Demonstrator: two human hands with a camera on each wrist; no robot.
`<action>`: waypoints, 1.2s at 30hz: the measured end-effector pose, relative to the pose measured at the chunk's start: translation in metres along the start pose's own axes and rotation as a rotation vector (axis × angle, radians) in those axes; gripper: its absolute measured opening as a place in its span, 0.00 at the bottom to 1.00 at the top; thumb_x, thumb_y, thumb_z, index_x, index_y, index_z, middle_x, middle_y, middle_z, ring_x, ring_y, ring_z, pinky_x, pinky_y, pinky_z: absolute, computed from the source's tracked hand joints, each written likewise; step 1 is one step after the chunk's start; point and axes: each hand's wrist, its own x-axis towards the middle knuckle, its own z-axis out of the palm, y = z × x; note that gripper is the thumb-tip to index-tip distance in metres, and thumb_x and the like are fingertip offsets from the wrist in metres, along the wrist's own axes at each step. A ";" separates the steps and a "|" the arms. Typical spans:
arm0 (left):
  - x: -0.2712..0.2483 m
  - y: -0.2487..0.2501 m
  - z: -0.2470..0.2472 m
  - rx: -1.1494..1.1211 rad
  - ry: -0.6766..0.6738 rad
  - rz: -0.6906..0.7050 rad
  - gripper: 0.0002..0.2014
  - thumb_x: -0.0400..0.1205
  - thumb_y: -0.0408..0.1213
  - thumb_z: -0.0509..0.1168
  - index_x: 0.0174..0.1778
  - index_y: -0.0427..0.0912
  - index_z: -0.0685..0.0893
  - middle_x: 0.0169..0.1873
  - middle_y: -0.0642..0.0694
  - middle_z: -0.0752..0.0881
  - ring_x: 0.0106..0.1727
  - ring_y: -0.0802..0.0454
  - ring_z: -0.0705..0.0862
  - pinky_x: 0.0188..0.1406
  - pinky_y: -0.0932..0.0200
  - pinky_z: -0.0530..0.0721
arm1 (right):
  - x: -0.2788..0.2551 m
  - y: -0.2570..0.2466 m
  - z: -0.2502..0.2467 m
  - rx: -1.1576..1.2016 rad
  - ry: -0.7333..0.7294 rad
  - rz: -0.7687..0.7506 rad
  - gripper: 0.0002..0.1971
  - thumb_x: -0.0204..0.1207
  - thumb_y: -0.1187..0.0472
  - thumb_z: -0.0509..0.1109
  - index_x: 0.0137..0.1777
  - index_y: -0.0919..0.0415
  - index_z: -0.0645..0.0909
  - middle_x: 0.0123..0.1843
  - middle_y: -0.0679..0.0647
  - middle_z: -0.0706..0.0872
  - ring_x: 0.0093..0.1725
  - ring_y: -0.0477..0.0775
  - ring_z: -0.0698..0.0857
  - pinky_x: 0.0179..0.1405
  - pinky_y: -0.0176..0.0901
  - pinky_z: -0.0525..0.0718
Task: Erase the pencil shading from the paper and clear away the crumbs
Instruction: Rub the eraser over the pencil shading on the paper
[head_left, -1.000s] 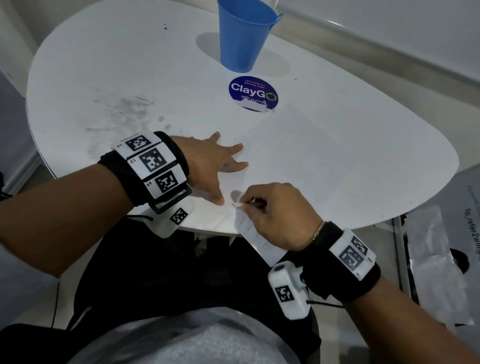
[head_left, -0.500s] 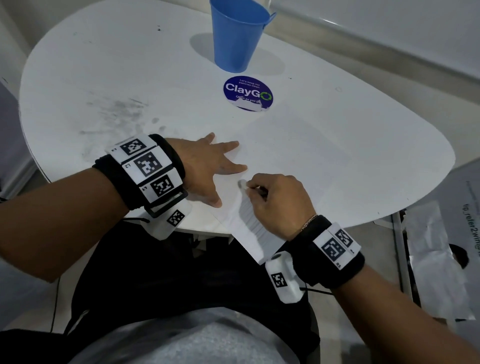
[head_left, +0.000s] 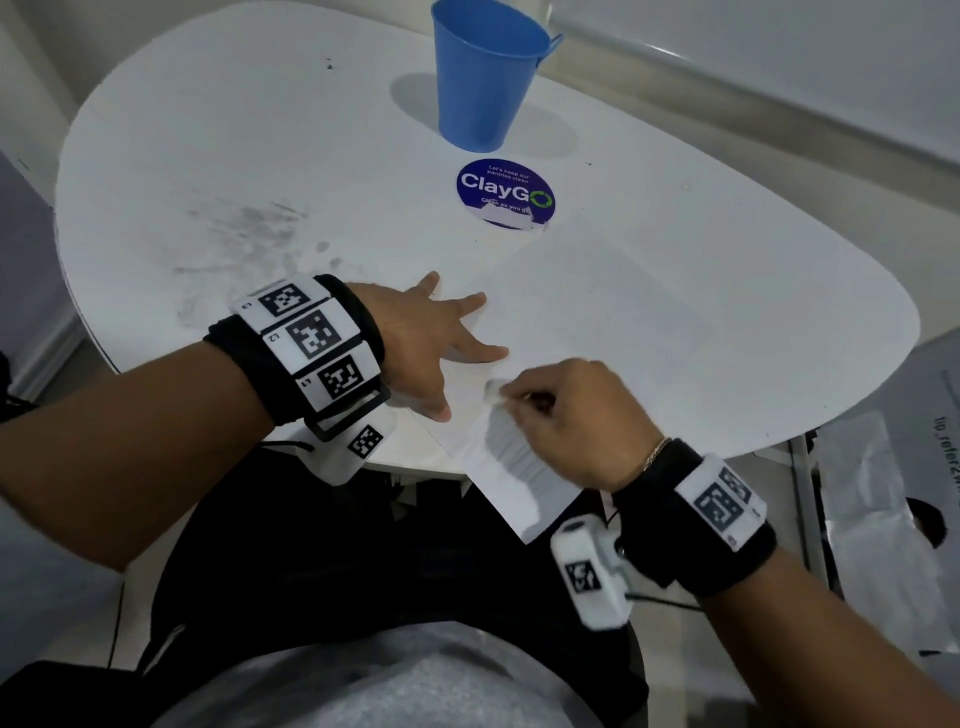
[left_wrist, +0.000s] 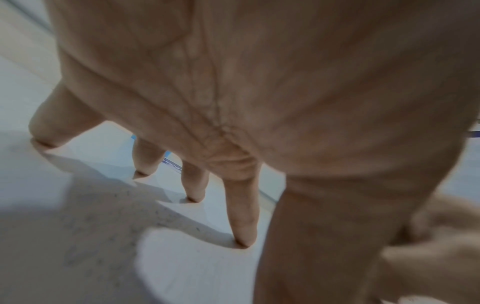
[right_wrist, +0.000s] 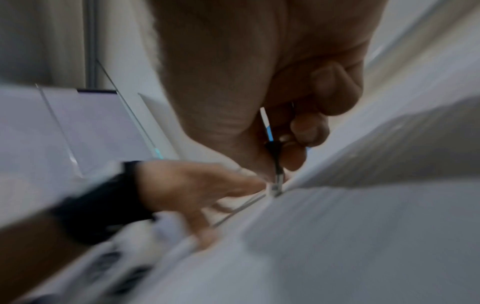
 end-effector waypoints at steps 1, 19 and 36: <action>-0.001 0.000 0.000 0.003 0.000 0.000 0.43 0.82 0.55 0.67 0.80 0.83 0.41 0.84 0.64 0.28 0.86 0.44 0.25 0.85 0.27 0.47 | 0.005 0.007 -0.004 -0.002 0.065 0.049 0.09 0.80 0.53 0.70 0.55 0.47 0.91 0.48 0.43 0.93 0.47 0.47 0.89 0.51 0.44 0.86; -0.003 0.000 -0.001 -0.029 0.005 0.002 0.43 0.82 0.52 0.69 0.81 0.83 0.44 0.85 0.64 0.28 0.86 0.46 0.25 0.85 0.29 0.47 | 0.004 0.010 0.001 0.045 0.008 0.049 0.09 0.80 0.53 0.70 0.56 0.47 0.91 0.47 0.40 0.92 0.41 0.44 0.88 0.47 0.42 0.87; -0.002 0.002 -0.002 -0.018 0.007 0.001 0.43 0.82 0.57 0.68 0.82 0.81 0.43 0.85 0.61 0.28 0.86 0.44 0.26 0.84 0.29 0.44 | 0.000 0.010 0.000 -0.026 0.035 0.058 0.09 0.79 0.55 0.69 0.52 0.51 0.91 0.40 0.46 0.91 0.42 0.54 0.88 0.46 0.48 0.87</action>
